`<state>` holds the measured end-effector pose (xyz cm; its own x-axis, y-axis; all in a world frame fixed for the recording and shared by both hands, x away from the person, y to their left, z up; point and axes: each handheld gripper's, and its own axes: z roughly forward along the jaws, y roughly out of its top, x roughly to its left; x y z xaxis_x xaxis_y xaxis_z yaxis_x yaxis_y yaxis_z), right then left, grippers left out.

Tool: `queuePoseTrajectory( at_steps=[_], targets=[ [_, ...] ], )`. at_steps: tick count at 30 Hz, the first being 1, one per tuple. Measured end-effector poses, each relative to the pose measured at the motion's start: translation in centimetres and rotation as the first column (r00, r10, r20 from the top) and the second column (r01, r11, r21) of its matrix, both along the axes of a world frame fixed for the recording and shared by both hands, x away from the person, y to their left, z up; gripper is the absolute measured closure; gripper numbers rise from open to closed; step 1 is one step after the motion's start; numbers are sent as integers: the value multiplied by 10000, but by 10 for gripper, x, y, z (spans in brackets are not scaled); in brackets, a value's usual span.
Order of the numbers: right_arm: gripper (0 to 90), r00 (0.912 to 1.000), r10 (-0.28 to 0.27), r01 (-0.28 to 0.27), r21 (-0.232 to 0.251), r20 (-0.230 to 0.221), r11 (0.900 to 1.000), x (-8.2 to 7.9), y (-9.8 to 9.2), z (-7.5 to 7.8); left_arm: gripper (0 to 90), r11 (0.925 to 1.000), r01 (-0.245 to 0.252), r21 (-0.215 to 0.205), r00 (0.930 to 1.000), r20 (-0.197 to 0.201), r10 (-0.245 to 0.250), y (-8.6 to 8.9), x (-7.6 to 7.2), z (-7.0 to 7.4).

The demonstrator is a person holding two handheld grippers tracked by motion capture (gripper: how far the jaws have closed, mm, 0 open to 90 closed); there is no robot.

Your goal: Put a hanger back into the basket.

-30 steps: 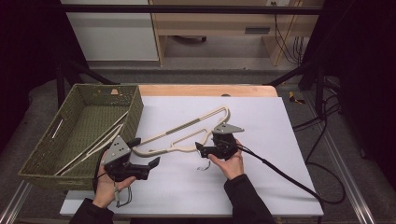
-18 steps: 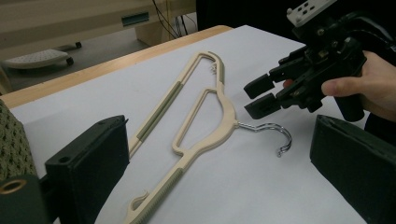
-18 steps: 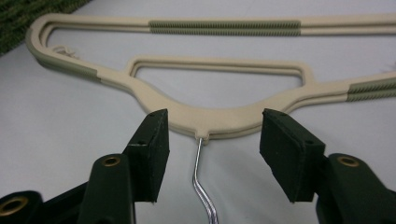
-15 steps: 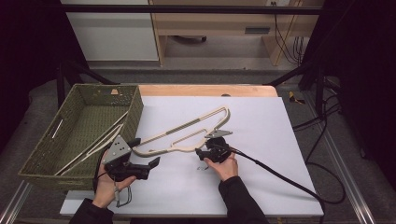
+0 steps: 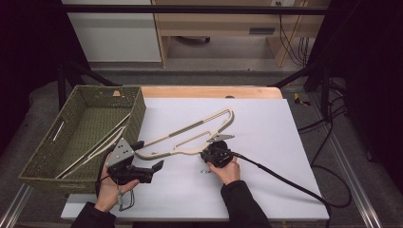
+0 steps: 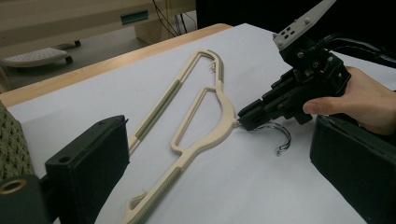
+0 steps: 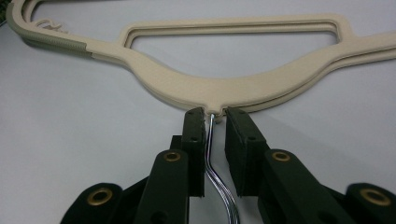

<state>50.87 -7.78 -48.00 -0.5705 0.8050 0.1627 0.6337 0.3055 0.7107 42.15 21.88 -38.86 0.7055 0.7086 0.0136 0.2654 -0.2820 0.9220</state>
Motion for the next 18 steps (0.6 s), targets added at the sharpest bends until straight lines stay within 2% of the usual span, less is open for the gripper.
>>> queuePoseTrajectory(
  at_steps=[4,6,10,15,18],
  targets=[
    [818,10000,-38,38,-29,18,10000,0,0,0,47,10000,15,69,10000,-19,-15,-1,0,-1],
    [868,10000,-4,4,45,-79,10000,0,0,0,47,9999,17,101,10000,-36,-16,-3,0,-2],
    [877,9997,-141,145,171,-210,9997,-1,1,0,47,9999,45,139,10000,-53,-44,-4,0,-2],
    [885,9989,-440,442,195,-140,9988,-2,1,3,48,9997,90,211,9999,-95,-88,-7,1,-3],
    [888,9991,-416,417,156,-99,9990,-1,-1,6,48,9995,135,286,9998,-121,-132,-10,1,-4]
  ],
)
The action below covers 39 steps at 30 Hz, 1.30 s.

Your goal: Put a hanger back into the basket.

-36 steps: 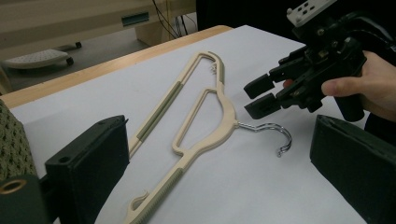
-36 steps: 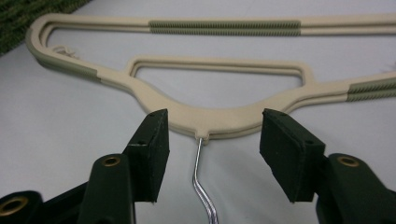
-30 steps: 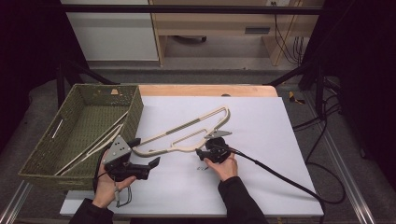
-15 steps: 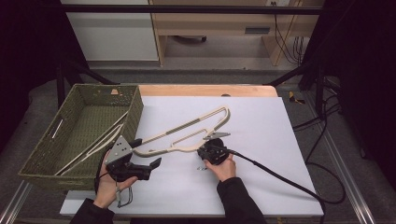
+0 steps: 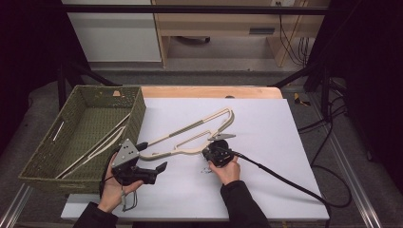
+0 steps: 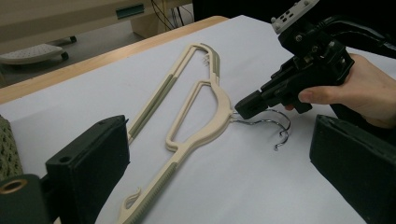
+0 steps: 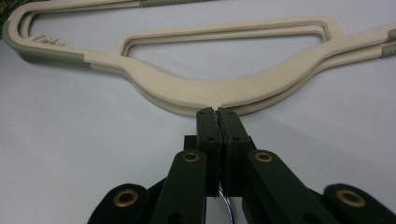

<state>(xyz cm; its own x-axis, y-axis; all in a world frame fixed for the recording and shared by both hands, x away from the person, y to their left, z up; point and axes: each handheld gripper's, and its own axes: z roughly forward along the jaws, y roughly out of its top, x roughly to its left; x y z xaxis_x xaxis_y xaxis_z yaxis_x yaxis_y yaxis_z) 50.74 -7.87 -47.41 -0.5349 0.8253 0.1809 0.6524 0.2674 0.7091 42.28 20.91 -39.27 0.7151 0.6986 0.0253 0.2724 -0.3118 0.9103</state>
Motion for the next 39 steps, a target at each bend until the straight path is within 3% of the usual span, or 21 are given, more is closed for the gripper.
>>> queuePoseTrajectory(
  at_steps=[10,23,34,35,38,39],
  targets=[
    [890,9997,20,-13,-285,255,9996,-2,-2,13,51,9988,250,423,9996,-166,-244,-16,8,-4],
    [891,9978,332,-304,-486,566,9984,-3,-8,30,66,9940,518,961,9962,-748,-446,-42,31,-15],
    [891,9949,584,-537,-581,826,9969,-4,-10,42,90,9828,736,1693,9899,-1320,-514,-58,56,-25],
    [891,9945,614,-563,-615,851,9965,-5,-10,45,96,9784,703,1946,9901,-1333,-446,-61,60,-28],
    [891,9941,646,-596,-596,871,9964,-5,-9,48,119,9752,738,2087,9886,-1443,-440,-65,64,-31],
    [891,9938,666,-612,-627,888,9962,-5,-9,50,129,9694,792,2323,9891,-1396,-474,-70,68,-32]
  ],
)
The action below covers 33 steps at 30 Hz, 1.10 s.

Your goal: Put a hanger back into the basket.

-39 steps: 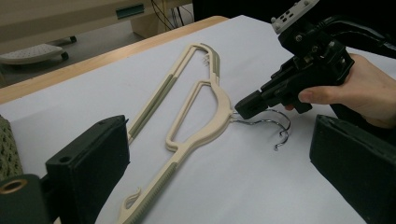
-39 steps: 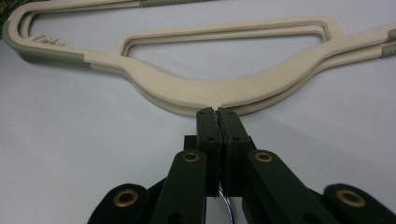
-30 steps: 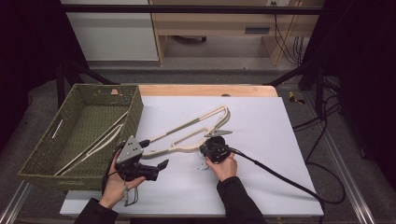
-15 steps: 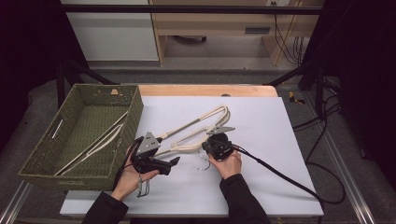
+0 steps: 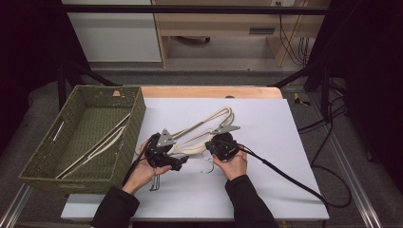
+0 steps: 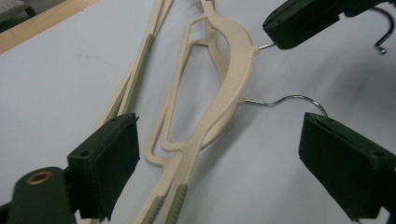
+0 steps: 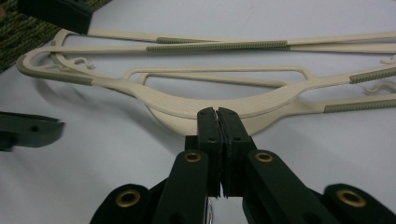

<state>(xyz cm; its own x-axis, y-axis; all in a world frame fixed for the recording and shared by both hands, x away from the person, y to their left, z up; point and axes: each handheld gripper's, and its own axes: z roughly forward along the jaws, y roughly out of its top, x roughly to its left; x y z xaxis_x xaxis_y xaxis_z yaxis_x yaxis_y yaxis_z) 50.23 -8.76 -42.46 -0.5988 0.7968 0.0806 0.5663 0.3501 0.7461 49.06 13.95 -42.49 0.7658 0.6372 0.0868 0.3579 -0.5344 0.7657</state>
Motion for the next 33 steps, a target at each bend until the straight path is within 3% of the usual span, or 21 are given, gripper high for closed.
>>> queuePoseTrajectory(
  at_steps=[10,12,14,15,16,18,21,22,25,28,33],
  targets=[
    [891,10000,36,-36,-123,-34,9999,-2,2,4,252,9941,204,1066,9989,390,-246,-24,13,-8],
    [891,10000,58,-58,-143,0,9999,-2,2,5,330,9906,272,1338,9986,406,-329,-30,17,-12],
    [891,10000,51,-51,-113,-15,9999,-3,2,5,353,9896,281,1414,9986,414,-343,-31,18,-13],
    [891,10000,49,-49,-121,-28,9999,-3,2,6,394,9882,288,1507,9984,443,-358,-34,19,-14],
    [891,10000,51,-51,-126,-24,9999,-3,2,6,417,9798,446,1949,9970,530,-559,-37,19,-14],
    [891,10000,76,-76,-138,-7,9999,-3,2,7,477,9835,398,1763,9969,602,-511,-40,19,-16],
    [891,9999,123,-123,-162,29,9998,-4,1,8,535,9754,590,2122,9947,700,-754,-43,19,-15],
    [891,9999,98,-97,-162,39,9998,-4,2,8,597,9794,571,1937,9954,648,-709,-46,19,-17],
    [891,10000,78,-78,-174,26,9998,-5,2,8,658,9772,683,2012,9948,605,-820,-47,19,-18],
    [891,9999,115,-115,-198,-11,9997,-4,2,8,691,9705,771,2285,9925,746,-964,-49,18,-21],
    [890,9999,100,-99,-188,24,9998,-5,2,8,706,9685,835,2347,9919,739,-1034,-50,18,-20]
  ],
)
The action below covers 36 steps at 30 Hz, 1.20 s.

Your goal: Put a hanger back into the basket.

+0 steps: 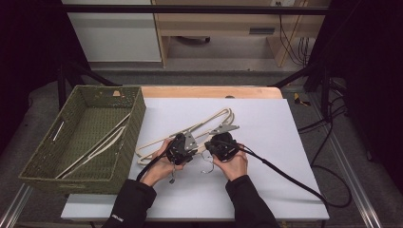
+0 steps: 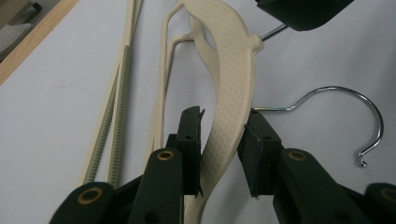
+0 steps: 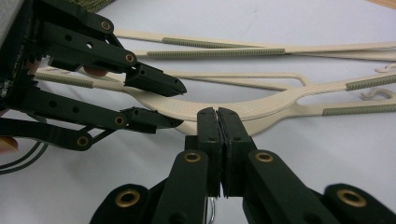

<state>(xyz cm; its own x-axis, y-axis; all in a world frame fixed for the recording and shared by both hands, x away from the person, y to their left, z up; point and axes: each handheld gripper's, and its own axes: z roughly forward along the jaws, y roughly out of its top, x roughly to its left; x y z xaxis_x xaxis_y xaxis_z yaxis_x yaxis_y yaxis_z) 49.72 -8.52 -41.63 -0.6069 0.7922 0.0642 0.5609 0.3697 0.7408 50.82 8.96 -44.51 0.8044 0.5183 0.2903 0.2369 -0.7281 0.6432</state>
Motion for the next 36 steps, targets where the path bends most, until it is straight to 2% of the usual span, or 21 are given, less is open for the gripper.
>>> queuePoseTrajectory(
  at_steps=[3,5,6,7,8,11,13,14,16,17,18,19,22,23,27,30,31,33,34,36],
  targets=[
    [886,10000,36,-36,7,30,10000,-1,0,1,714,9998,173,109,9998,78,-174,1,-1,2],
    [848,9990,283,-285,40,352,9996,-2,-3,3,727,9997,220,89,9996,160,-222,2,-2,3],
    [848,9990,283,-285,40,352,9996,-2,-3,3,731,9997,220,89,9996,160,-222,2,-2,3],
    [815,9986,275,-282,156,446,9995,-3,-4,6,731,9997,232,104,9996,177,-234,2,-2,3],
    [786,9962,368,-393,306,784,9988,-6,-7,12,742,9995,222,204,9994,244,-227,3,-3,5],
    [721,9927,296,-366,580,1169,9976,-11,-16,26,765,9998,172,128,9992,359,-177,5,-4,8],
    [656,9883,135,-269,865,1519,9959,-15,-25,35,780,9999,119,93,9988,464,-124,7,-5,12],
    [622,9841,9,-182,957,1778,9952,-16,-31,39,784,9997,137,214,9988,467,-147,8,-4,15],
    [578,9742,-252,8,1081,2242,9941,-19,-43,46,789,9997,124,198,9989,451,-132,10,-4,17],
    [550,9699,-431,148,1188,2397,9928,-20,-49,48,792,9999,45,100,9988,483,-50,13,-4,19],
    [550,9699,-431,148,1188,2397,9928,-20,-49,48,794,9999,45,100,9988,483,-50,13,-4,19],
    [493,9639,-734,431,1222,2559,9916,-22,-62,50,796,10000,-19,43,9988,486,17,16,-4,22],
    [449,9602,-945,597,1377,2627,9887,-24,-75,49,800,9999,-111,-86,9985,527,116,20,-4,26],
    [406,9633,-954,566,1576,2510,9859,-26,-87,45,806,9998,-171,-93,9985,527,176,22,-4,29],
    [323,9652,-827,453,1529,2479,9872,-33,-105,31,819,9991,-374,-173,9970,669,385,26,-6,35],
    [236,9668,-900,520,1606,2391,9856,-39,-116,21,835,9984,-523,-215,9958,740,538,28,-7,38],
    [207,9675,-901,514,1653,2361,9849,-40,-119,18,842,9969,-745,-263,9929,911,766,31,-8,42],
    [173,9720,-855,466,1772,2188,9831,-43,-125,14,856,9945,-977,-389,9900,983,1011,36,-8,47],
    [173,9720,-855,466,1772,2188,9831,-43,-125,14,860,9945,-977,-389,9900,983,1011,36,-8,47],
    [151,9733,-804,442,1683,2152,9847,-45,-130,11,861,9915,-1135,-643,9887,913,1191,41,-7,51]
  ],
)
